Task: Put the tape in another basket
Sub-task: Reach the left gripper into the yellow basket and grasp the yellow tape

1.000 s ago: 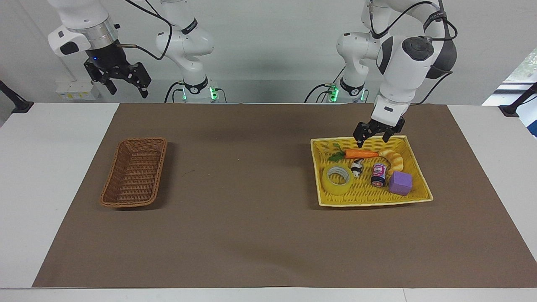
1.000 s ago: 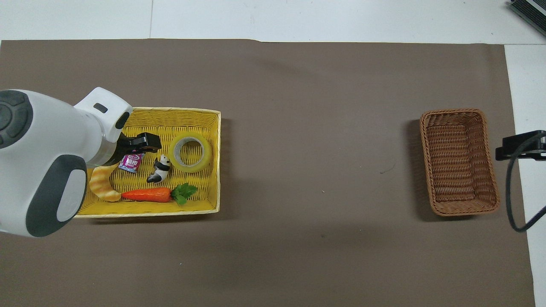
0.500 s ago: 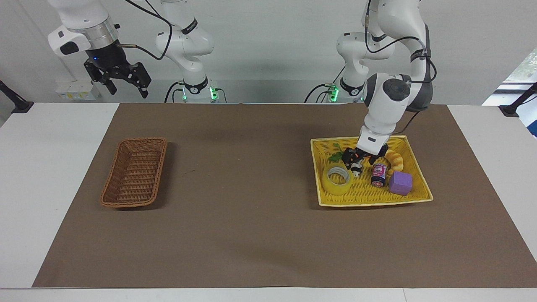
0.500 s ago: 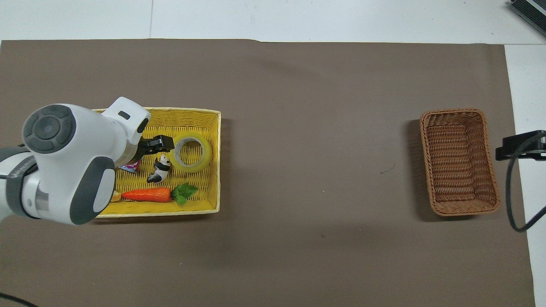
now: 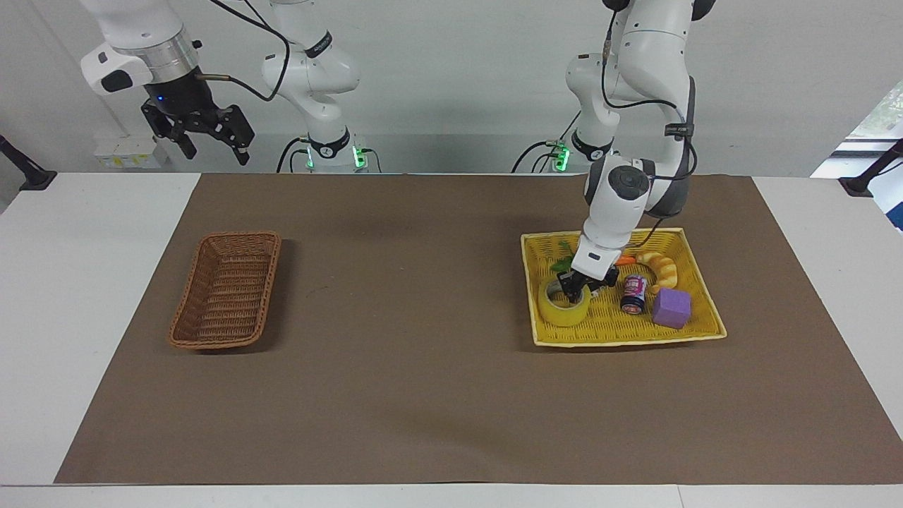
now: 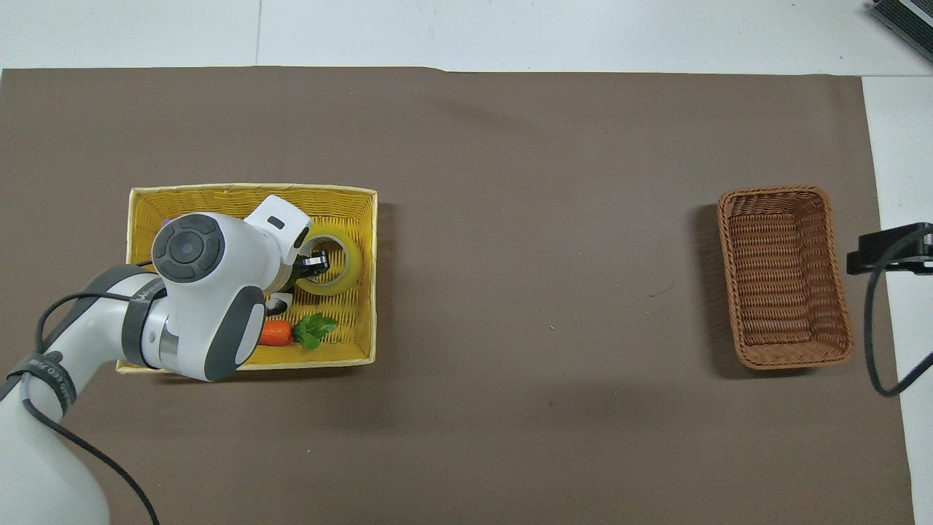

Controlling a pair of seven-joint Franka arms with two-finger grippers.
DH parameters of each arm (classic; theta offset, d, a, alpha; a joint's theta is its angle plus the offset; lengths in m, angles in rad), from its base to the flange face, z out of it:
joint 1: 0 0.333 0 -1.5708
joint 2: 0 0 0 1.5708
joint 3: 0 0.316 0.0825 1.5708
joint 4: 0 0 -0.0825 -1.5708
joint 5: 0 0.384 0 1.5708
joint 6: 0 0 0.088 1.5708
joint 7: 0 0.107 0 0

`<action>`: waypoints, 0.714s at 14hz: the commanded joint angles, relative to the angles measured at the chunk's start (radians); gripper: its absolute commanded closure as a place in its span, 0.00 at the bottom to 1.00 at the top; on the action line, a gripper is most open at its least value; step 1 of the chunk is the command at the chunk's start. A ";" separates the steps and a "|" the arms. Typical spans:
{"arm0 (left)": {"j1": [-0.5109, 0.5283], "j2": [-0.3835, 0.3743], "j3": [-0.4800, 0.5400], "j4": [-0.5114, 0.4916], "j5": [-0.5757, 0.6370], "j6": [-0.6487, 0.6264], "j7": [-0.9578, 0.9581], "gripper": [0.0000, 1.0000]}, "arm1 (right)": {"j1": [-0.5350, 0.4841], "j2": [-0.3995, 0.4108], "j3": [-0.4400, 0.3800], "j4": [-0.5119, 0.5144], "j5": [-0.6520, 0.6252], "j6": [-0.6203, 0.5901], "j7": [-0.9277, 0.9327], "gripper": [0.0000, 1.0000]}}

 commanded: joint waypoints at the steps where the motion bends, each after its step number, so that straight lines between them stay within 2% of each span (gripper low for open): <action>1: -0.039 0.026 0.008 0.013 -0.013 0.002 -0.067 1.00 | -0.006 -0.018 0.003 -0.016 0.020 0.001 -0.019 0.00; 5: -0.019 -0.020 0.011 0.139 -0.011 -0.254 -0.056 1.00 | -0.006 -0.018 0.003 -0.016 0.020 -0.001 -0.019 0.00; 10: 0.028 -0.056 0.011 0.265 -0.011 -0.447 -0.050 1.00 | -0.006 -0.018 0.003 -0.016 0.020 0.001 -0.019 0.00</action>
